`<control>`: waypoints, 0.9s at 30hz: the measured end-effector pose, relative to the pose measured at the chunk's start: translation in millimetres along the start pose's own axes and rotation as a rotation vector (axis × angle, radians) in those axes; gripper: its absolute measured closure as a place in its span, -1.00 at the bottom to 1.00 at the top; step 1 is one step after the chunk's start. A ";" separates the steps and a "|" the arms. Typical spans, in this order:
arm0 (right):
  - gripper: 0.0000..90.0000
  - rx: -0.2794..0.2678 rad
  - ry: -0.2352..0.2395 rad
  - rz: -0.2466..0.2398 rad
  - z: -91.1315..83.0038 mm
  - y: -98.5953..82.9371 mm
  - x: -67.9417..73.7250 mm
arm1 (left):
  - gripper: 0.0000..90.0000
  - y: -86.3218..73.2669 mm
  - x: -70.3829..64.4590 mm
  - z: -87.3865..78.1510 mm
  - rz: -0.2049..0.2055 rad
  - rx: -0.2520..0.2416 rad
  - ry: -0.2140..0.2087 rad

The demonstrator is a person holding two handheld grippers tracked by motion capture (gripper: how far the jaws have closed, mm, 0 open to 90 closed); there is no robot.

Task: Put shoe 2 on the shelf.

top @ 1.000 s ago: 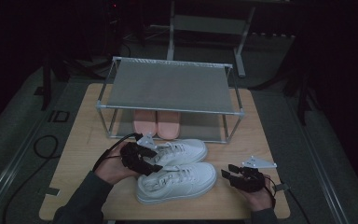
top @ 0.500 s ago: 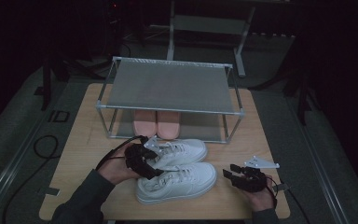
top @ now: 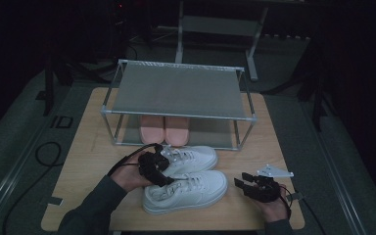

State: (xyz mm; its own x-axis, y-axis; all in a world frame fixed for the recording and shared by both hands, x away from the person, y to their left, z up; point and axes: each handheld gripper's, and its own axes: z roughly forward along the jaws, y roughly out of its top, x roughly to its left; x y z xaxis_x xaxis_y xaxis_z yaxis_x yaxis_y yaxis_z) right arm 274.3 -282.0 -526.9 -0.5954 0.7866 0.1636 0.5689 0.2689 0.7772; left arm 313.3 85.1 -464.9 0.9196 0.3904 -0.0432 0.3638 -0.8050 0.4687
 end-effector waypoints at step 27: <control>0.20 0.006 -0.001 0.006 1.8 -2.6 -0.4 | 0.33 3.4 3.5 11.5 0.009 0.057 -0.029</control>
State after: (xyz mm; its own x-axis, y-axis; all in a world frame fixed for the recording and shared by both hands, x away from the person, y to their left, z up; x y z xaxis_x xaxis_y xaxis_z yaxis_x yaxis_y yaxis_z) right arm 274.1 -282.0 -530.2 -0.5911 0.7889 0.1678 0.5758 0.2671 0.7728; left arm 319.4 78.6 -473.6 0.9265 0.3706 -0.0652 0.3626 -0.8328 0.4182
